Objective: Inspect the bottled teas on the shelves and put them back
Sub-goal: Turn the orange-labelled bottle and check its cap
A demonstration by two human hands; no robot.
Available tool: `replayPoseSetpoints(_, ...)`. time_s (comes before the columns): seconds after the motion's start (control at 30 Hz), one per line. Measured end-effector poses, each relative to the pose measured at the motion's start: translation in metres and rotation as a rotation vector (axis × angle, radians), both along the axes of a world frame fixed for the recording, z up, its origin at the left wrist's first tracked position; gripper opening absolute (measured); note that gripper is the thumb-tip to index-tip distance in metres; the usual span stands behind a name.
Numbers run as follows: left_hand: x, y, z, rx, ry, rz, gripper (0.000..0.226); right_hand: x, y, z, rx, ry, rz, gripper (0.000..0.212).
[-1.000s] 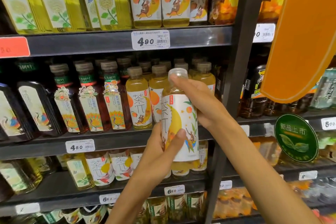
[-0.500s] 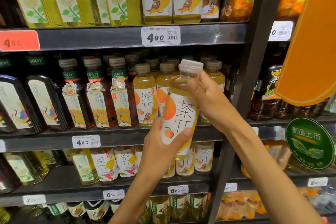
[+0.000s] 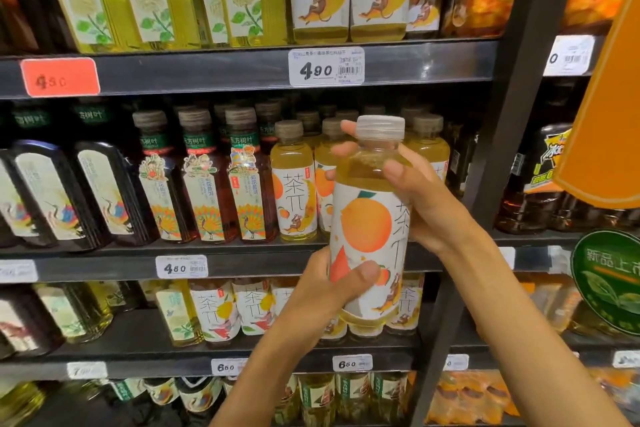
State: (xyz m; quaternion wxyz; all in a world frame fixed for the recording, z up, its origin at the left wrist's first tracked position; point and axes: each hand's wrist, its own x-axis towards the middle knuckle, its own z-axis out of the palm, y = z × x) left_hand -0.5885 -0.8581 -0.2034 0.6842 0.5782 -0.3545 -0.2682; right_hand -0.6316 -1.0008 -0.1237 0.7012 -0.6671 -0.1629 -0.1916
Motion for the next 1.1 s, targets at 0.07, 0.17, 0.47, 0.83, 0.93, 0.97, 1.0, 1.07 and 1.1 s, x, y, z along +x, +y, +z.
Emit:
replayPoseSetpoints(0.07,0.000,-0.003,-0.002,-0.043,-0.046,0.145,0.057,-0.001,-0.002,-0.002,-0.055,-0.001,-0.119,0.068)
replayPoseSetpoints(0.17,-0.002,-0.007,-0.004,-0.024,-0.175,0.342,0.055,0.000,0.002,-0.012,-0.098,0.022,-0.241,0.053)
replayPoseSetpoints(0.47,0.009,0.010,-0.007,0.031,0.010,-0.088,0.089,0.000,0.002,-0.019,0.123,-0.060,-0.061,0.065)
replayPoseSetpoints(0.83,-0.007,0.007,0.004,0.149,0.057,0.059,0.070,0.004,-0.011,-0.026,0.268,0.103,-0.002,0.091)
replayPoseSetpoints(0.93,-0.007,0.005,0.004,0.192,-0.022,0.163,0.073,0.006,-0.008,-0.029,0.237,0.148,-0.099,0.087)
replayPoseSetpoints(0.97,-0.007,0.005,0.002,0.180,-0.023,0.140,0.071,0.006,-0.008,-0.029,0.244,0.142,-0.100,0.079)
replayPoseSetpoints(1.0,-0.008,0.007,0.000,0.158,-0.010,0.093,0.067,0.006,-0.007,-0.029,0.264,0.130,-0.078,0.069)
replayPoseSetpoints(1.07,-0.009,0.011,-0.004,0.118,0.055,0.010,0.060,0.007,-0.007,-0.028,0.334,0.092,0.004,0.060)
replayPoseSetpoints(1.1,-0.010,0.012,-0.006,0.094,0.119,-0.030,0.063,0.007,-0.007,-0.027,0.372,0.070,0.050,0.066)
